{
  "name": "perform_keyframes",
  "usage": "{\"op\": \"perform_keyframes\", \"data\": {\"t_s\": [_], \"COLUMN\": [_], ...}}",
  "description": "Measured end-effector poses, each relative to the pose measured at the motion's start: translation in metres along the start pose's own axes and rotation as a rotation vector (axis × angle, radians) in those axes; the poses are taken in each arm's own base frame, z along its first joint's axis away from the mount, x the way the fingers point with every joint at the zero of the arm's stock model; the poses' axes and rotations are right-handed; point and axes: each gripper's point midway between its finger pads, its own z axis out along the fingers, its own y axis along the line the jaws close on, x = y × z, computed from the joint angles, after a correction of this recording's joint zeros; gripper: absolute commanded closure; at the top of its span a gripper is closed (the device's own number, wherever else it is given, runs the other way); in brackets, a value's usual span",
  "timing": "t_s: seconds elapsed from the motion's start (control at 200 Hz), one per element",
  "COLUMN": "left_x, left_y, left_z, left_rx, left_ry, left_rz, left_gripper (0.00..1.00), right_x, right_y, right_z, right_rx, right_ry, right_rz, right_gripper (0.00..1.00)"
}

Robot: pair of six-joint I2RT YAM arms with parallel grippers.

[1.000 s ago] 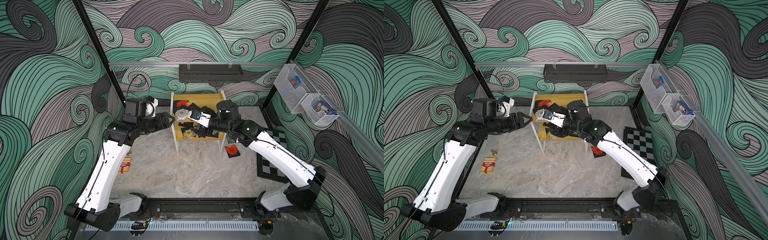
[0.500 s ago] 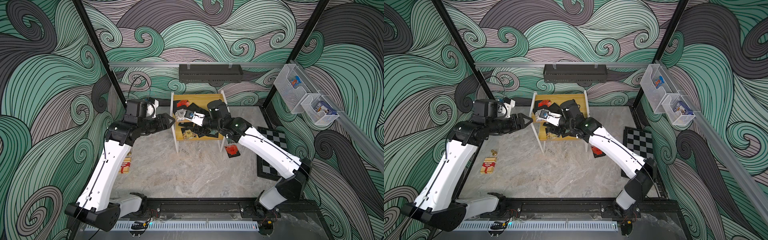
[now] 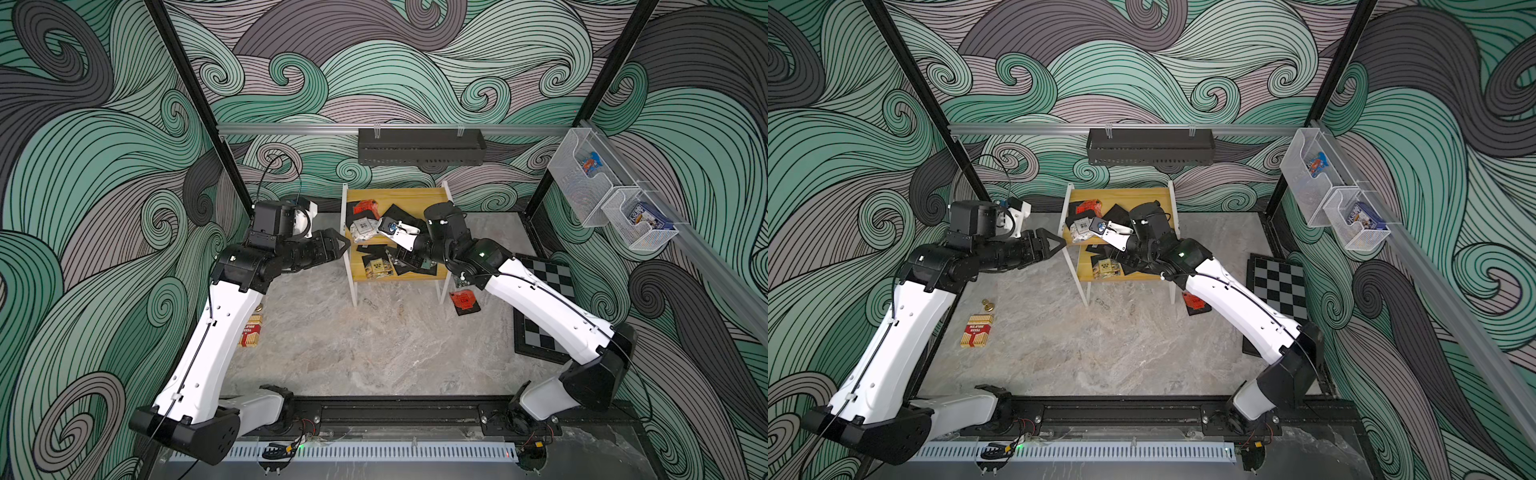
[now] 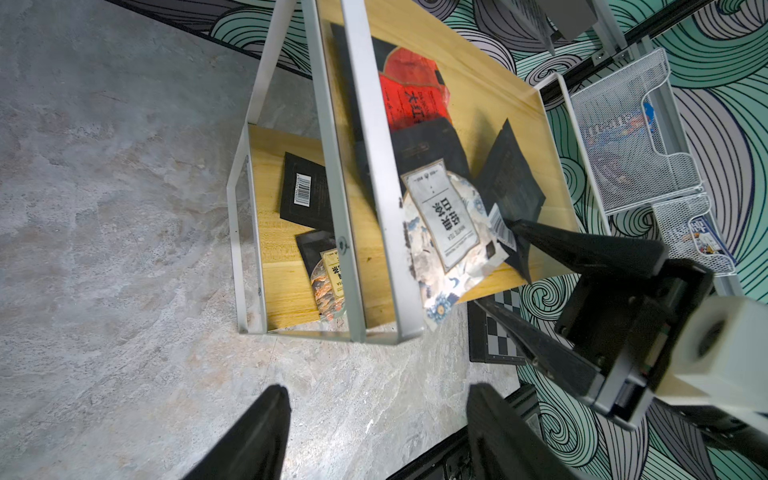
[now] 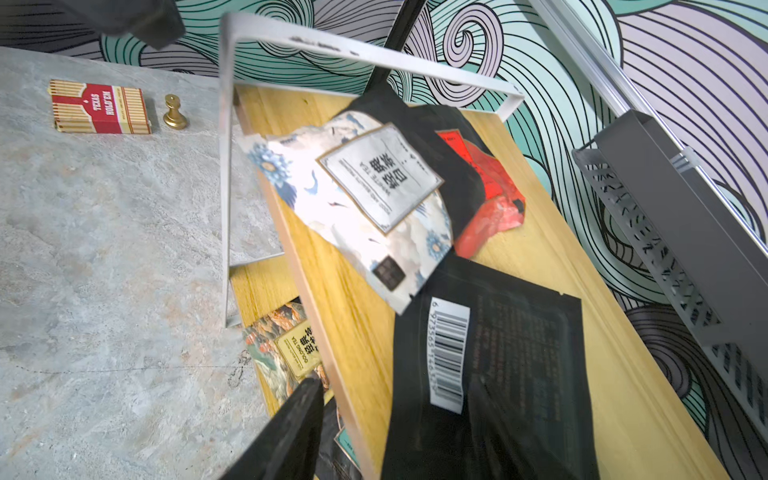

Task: Remove the tea bags from the shelf
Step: Pick up the tea bag from the shelf.

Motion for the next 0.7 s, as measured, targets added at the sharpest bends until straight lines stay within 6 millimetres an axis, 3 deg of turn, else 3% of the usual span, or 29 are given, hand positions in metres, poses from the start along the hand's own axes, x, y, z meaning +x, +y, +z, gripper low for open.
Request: {"op": "perform_keyframes", "data": {"t_s": [0.395, 0.7], "left_x": [0.001, 0.003], "left_y": [0.001, 0.002], "left_z": [0.001, 0.003], "left_rx": [0.000, 0.004], "left_ry": [0.003, 0.009], "left_rz": [-0.014, -0.026], "left_gripper": [0.29, 0.30], "right_x": [0.013, 0.013], "right_y": [-0.006, -0.008], "right_z": [-0.025, -0.041], "right_rx": [0.054, 0.071], "right_ry": [0.020, 0.016], "right_rz": [0.023, 0.032], "right_gripper": [0.67, 0.85]}}
